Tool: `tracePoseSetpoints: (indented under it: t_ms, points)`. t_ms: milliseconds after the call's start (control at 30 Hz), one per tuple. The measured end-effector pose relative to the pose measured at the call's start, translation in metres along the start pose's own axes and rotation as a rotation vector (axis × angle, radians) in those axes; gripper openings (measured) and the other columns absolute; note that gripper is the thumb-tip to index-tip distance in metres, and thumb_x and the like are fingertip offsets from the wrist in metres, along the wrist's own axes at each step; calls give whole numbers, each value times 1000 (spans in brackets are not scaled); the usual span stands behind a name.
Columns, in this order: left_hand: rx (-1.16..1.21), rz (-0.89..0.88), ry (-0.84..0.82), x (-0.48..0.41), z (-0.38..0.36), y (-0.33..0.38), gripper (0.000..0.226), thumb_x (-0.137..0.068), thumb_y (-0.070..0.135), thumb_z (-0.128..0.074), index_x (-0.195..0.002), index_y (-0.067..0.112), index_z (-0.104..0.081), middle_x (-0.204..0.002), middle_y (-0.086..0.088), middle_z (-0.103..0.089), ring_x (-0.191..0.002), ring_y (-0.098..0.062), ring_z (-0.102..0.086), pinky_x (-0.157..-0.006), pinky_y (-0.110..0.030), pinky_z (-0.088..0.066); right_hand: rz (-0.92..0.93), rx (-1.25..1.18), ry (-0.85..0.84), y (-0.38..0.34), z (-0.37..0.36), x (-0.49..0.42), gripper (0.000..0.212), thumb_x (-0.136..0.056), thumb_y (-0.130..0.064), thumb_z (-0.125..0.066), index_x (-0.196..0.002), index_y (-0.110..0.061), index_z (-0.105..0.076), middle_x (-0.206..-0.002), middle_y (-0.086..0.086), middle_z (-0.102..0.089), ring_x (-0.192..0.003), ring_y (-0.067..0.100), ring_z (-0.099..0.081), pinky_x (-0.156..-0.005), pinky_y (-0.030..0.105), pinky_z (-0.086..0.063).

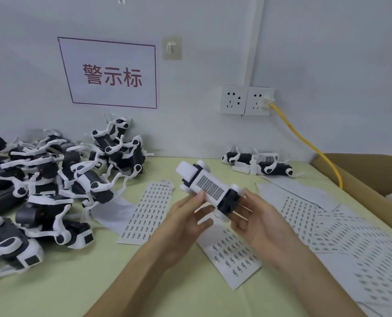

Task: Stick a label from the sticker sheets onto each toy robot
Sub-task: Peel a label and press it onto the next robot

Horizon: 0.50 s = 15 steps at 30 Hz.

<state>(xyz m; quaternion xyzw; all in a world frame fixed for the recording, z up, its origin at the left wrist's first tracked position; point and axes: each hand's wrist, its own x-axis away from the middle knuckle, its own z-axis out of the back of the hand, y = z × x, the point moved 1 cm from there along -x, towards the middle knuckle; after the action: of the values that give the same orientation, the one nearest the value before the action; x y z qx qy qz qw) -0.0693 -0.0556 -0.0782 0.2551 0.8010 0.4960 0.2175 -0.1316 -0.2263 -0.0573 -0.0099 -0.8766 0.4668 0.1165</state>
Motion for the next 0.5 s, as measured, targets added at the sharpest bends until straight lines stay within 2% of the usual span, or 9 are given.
tracePoseSetpoints:
  t_ms: [67, 133, 200, 267, 333, 400, 433, 500]
  points:
    - [106, -5, -14, 1, -1, 0, 40, -100, 44, -63, -127, 18, -73, -124, 2, -71, -102, -9, -67, -86, -23, -53, -23, -53, -7, 7, -5, 2, 27, -95, -35, -63, -107, -13, -73, -90, 7, -73, -71, 17, -72, -58, 26, -54]
    - [156, -2, 12, 0, -1, -2, 42, -100, 48, -59, -127, 19, -75, -128, -1, -71, -107, -11, -68, -90, -25, -55, 21, -31, 31, 10, -5, 1, 29, -95, -35, -63, -106, -11, -75, -87, 8, -72, -69, 18, -70, -57, 27, -55]
    - [113, -5, 77, 0, -2, -5, 45, -101, 48, -58, -127, 15, -74, -133, -7, -69, -116, -18, -64, -96, -28, -54, 112, 138, 146, 12, -2, -1, 30, -101, -34, -58, -106, -9, -73, -92, 8, -74, -75, 18, -71, -66, 30, -55]
    - [94, -17, 141, 0, -5, -7, 48, -97, 44, -62, -129, 9, -72, -126, -11, -68, -110, -22, -59, -88, -26, -54, 244, 412, 284, 13, 0, 0, 24, -104, -32, -54, -110, -15, -70, -106, 3, -74, -89, 14, -72, -78, 32, -55]
    - [113, -36, 180, 0, -7, -9, 55, -87, 42, -72, -126, 4, -72, -115, -10, -70, -97, -19, -60, -80, -22, -56, 445, 599, 370, 10, -1, 3, 16, -100, -30, -60, -116, -28, -64, -116, -8, -68, -96, 1, -67, -86, 30, -54]
    - [91, -54, 210, 0, -8, -12, 44, -78, 40, -78, -110, 9, -80, -101, -6, -74, -82, -15, -64, -74, -21, -57, 614, 681, 306, 6, -3, 8, 26, -95, -32, -67, -119, -35, -61, -118, -19, -64, -101, -7, -62, -86, 21, -50]
    - [69, -51, 213, 1, -10, -13, 36, -77, 38, -78, -101, 11, -82, -98, -7, -75, -81, -16, -66, -74, -23, -57, 643, 716, 226, 6, -4, 8, 29, -92, -35, -68, -120, -36, -62, -117, -22, -65, -105, -6, -62, -86, 19, -49]
    - [47, -42, 222, 2, -12, -17, 34, -80, 35, -77, -100, 7, -81, -102, -15, -73, -87, -23, -66, -77, -28, -57, 625, 826, 87, 10, -9, 9, 28, -92, -39, -72, -119, -37, -65, -113, -23, -67, -108, -1, -63, -86, 20, -51]
